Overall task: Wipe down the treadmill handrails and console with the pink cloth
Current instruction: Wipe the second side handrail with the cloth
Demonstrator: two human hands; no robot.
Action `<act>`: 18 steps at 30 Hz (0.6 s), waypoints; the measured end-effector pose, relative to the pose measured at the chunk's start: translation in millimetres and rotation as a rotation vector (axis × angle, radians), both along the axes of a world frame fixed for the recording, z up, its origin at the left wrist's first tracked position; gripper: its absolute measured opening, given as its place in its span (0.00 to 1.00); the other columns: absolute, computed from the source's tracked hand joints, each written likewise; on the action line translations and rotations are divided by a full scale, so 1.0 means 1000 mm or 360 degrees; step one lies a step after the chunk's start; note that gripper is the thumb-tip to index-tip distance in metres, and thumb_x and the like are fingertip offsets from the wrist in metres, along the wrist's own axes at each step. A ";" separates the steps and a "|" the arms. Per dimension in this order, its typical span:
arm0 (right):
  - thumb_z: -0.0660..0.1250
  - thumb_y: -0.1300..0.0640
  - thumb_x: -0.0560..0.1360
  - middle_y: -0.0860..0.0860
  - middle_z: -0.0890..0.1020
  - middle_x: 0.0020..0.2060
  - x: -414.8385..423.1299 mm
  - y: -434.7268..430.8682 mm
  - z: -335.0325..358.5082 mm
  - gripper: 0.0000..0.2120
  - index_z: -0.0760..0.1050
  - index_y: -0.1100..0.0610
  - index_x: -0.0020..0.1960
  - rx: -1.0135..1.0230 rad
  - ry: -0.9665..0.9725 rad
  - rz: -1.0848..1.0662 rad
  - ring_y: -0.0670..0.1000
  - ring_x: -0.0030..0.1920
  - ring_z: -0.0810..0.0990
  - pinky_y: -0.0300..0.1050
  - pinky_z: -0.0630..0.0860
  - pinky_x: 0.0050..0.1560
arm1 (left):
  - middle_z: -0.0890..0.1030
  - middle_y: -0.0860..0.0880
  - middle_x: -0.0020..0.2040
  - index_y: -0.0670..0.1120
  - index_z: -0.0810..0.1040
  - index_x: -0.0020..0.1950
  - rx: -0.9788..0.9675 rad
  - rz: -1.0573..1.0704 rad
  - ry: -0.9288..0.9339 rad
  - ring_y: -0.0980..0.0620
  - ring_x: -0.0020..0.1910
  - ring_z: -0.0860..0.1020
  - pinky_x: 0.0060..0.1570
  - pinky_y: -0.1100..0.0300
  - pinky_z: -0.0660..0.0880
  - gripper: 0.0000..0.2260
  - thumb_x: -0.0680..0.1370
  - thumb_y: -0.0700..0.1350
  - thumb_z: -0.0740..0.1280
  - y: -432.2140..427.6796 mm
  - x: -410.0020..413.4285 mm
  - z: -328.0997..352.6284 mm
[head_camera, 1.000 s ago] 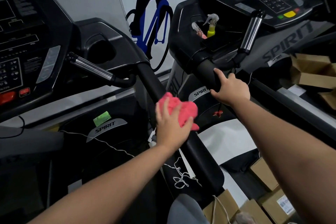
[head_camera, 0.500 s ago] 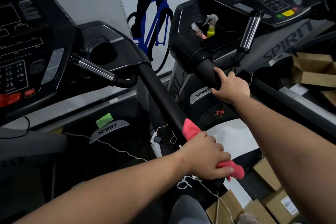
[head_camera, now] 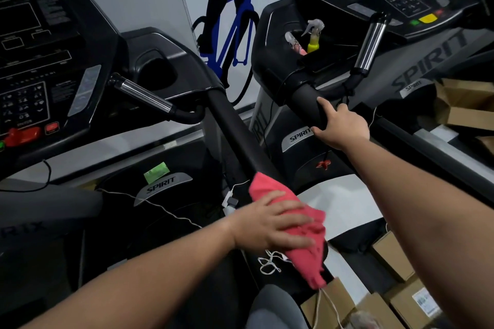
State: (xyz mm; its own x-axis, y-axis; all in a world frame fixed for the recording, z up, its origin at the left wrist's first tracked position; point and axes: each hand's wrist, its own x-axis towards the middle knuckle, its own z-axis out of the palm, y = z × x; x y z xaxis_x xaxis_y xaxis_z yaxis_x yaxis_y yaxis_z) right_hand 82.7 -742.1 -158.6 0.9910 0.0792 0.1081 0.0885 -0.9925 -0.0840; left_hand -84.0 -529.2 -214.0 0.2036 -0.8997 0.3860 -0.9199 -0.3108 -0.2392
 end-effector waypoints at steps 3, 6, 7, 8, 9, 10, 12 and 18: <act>0.61 0.39 0.75 0.60 0.72 0.59 0.000 0.000 0.000 0.35 0.48 0.42 0.76 -0.0012 -0.0004 0.0000 0.62 0.51 0.77 0.48 0.68 0.37 | 0.66 0.49 0.68 0.55 0.65 0.67 -0.0013 0.0468 0.0094 0.44 0.67 0.65 0.66 0.41 0.62 0.22 0.73 0.53 0.62 0.031 0.025 0.008; 0.61 0.39 0.75 0.60 0.71 0.59 0.000 -0.001 -0.001 0.35 0.48 0.43 0.76 -0.0021 -0.0002 -0.0008 0.62 0.51 0.77 0.48 0.68 0.37 | 0.68 0.48 0.70 0.54 0.67 0.69 -0.0045 0.1063 0.0359 0.44 0.71 0.62 0.68 0.38 0.60 0.25 0.75 0.61 0.55 0.055 0.046 0.028; 0.61 0.39 0.75 0.60 0.71 0.59 0.000 -0.001 -0.001 0.35 0.48 0.43 0.76 -0.0025 -0.0003 -0.0010 0.62 0.51 0.77 0.48 0.68 0.37 | 0.67 0.48 0.72 0.53 0.67 0.71 -0.0041 0.1200 0.0478 0.45 0.73 0.60 0.71 0.40 0.58 0.27 0.75 0.63 0.52 0.058 0.052 0.035; 0.61 0.39 0.75 0.60 0.71 0.59 0.000 -0.001 -0.001 0.35 0.48 0.43 0.76 -0.0029 -0.0004 -0.0012 0.62 0.51 0.77 0.47 0.68 0.37 | 0.66 0.48 0.73 0.52 0.67 0.72 -0.0036 0.1280 0.0583 0.46 0.74 0.58 0.73 0.45 0.54 0.30 0.75 0.64 0.48 0.059 0.057 0.041; 0.61 0.39 0.75 0.60 0.71 0.59 0.000 0.000 -0.002 0.35 0.48 0.43 0.76 -0.0031 -0.0005 -0.0015 0.62 0.51 0.77 0.47 0.68 0.37 | 0.66 0.50 0.73 0.51 0.67 0.73 -0.0048 0.1313 0.0646 0.47 0.75 0.57 0.74 0.50 0.49 0.31 0.75 0.65 0.46 0.057 0.062 0.046; 0.61 0.39 0.75 0.60 0.71 0.59 0.000 0.001 -0.002 0.36 0.48 0.43 0.76 -0.0033 -0.0005 -0.0017 0.62 0.51 0.77 0.47 0.68 0.37 | 0.67 0.51 0.72 0.50 0.68 0.72 -0.0062 0.1328 0.0668 0.49 0.74 0.57 0.73 0.54 0.47 0.32 0.75 0.65 0.45 0.051 0.066 0.050; 0.61 0.39 0.75 0.60 0.71 0.59 0.000 0.001 -0.002 0.36 0.48 0.42 0.76 -0.0036 -0.0002 -0.0016 0.62 0.51 0.77 0.47 0.68 0.37 | 0.71 0.52 0.69 0.50 0.71 0.69 -0.0014 0.1402 0.0690 0.49 0.73 0.59 0.73 0.54 0.48 0.34 0.72 0.66 0.45 0.035 0.072 0.057; 0.62 0.39 0.74 0.59 0.72 0.59 0.001 0.002 0.001 0.36 0.49 0.42 0.76 -0.0022 -0.0005 -0.0021 0.62 0.51 0.77 0.48 0.68 0.37 | 0.82 0.49 0.51 0.51 0.79 0.51 0.0744 0.1145 0.0683 0.45 0.56 0.76 0.56 0.53 0.67 0.26 0.73 0.67 0.51 -0.039 0.054 0.073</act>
State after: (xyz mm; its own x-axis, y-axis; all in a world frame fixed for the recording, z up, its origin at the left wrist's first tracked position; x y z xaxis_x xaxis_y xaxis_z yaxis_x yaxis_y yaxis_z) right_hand 84.1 -739.6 -158.0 0.9916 0.0679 0.1104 0.0759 -0.9947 -0.0698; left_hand -29.7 -568.2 -140.6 0.8077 -0.5484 -0.2165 -0.5842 -0.7937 -0.1693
